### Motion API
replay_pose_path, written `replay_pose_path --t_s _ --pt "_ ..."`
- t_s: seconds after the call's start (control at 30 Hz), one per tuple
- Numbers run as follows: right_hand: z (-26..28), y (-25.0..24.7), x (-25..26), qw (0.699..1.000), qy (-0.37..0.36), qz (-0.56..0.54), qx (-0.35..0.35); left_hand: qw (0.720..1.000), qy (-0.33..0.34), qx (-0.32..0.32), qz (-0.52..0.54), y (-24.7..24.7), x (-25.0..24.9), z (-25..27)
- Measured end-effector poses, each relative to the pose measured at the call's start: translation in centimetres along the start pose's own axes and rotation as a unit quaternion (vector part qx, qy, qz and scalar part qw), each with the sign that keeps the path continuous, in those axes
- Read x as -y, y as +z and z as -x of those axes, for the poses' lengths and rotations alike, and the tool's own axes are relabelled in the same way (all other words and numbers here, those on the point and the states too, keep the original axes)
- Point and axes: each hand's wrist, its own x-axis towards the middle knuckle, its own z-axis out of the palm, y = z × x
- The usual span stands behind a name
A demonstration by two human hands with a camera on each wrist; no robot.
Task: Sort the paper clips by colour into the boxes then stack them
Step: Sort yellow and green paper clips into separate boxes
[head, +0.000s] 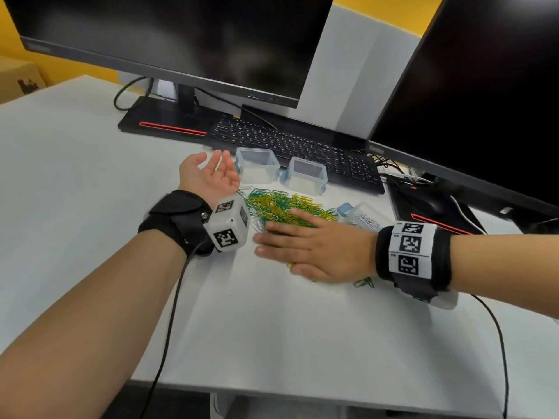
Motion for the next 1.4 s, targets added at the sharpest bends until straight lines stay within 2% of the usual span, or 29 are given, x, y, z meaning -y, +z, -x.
replay_pose_path --t_s 0.1,0.2,0.27,0.33,0.37,0.47,0.57,0.6,0.63,0.67,0.73,0.8,0.87,0.9,0.93,1.07,1.13,1.23,1.4 --pt "-0.6 -0.8 -1.2 0.993 0.053 -0.099 -0.037 0.997 0.031 -0.033 -0.056 0.5 1.3 0.0" --pt "-2.2 -2.3 -2.4 0.949 0.167 -0.235 -0.125 0.995 0.048 -0.048 -0.074 0.7 2.5 0.0" --pt "-3.8 -3.0 -3.0 0.926 0.232 -0.285 -0.089 0.995 0.050 -0.048 -0.073 0.7 3.0 0.2" --pt "-5.3 -3.2 -3.0 0.930 0.241 -0.275 -0.036 0.995 0.052 -0.046 -0.074 0.7 3.5 0.3" --pt "-6.0 -3.1 -2.8 0.934 0.239 -0.263 -0.036 0.995 0.051 -0.043 -0.076 0.8 3.7 0.4" --pt "-7.0 -3.0 -3.0 0.932 0.231 -0.262 -0.093 0.995 0.047 -0.043 -0.072 0.8 4.2 0.7" --pt "-6.2 -2.6 -4.3 0.907 0.269 -0.305 -0.105 0.995 0.025 -0.019 -0.095 1.0 4.4 1.0" --pt "-5.7 -2.1 -4.9 0.877 0.297 -0.359 -0.116 0.994 0.016 -0.002 -0.112 1.1 4.5 1.1" --pt "-5.2 -1.8 -5.2 0.820 0.323 -0.453 -0.137 0.991 0.012 0.015 -0.134 1.3 4.6 1.2" --pt "-4.7 -1.5 -5.3 0.732 0.332 -0.571 -0.168 0.986 0.011 0.034 -0.164 1.4 4.7 1.3" --pt "-3.9 -1.2 -4.9 0.530 0.305 -0.755 -0.236 0.967 -0.001 0.075 -0.244 1.7 4.9 1.4" --pt "-3.4 -0.9 -4.2 0.382 0.271 -0.840 -0.274 0.942 -0.037 0.116 -0.314 1.9 5.1 1.6" --pt "-3.3 -0.8 -3.6 0.276 0.237 -0.881 -0.302 0.926 -0.074 0.147 -0.339 2.0 5.3 1.8" --pt "-3.3 -0.6 -3.5 0.244 0.224 -0.891 -0.311 0.922 -0.086 0.154 -0.345 2.1 5.4 1.9" --pt "-3.3 -0.5 -3.3 0.224 0.215 -0.896 -0.316 0.917 -0.092 0.157 -0.356 2.1 5.5 1.9" --pt "-3.0 0.0 -3.3 0.192 0.191 -0.912 -0.309 0.891 -0.049 0.141 -0.429 1.9 5.9 1.9" --pt "-2.8 0.1 -3.2 0.187 0.181 -0.915 -0.308 0.885 -0.025 0.129 -0.447 1.8 5.9 1.8" --pt "-2.9 0.4 -2.9 0.209 0.185 -0.906 -0.317 0.889 -0.014 0.119 -0.441 1.7 6.0 1.8" --pt "-3.0 0.8 -2.9 0.275 0.198 -0.880 -0.334 0.885 0.006 0.142 -0.444 1.9 6.0 1.9"
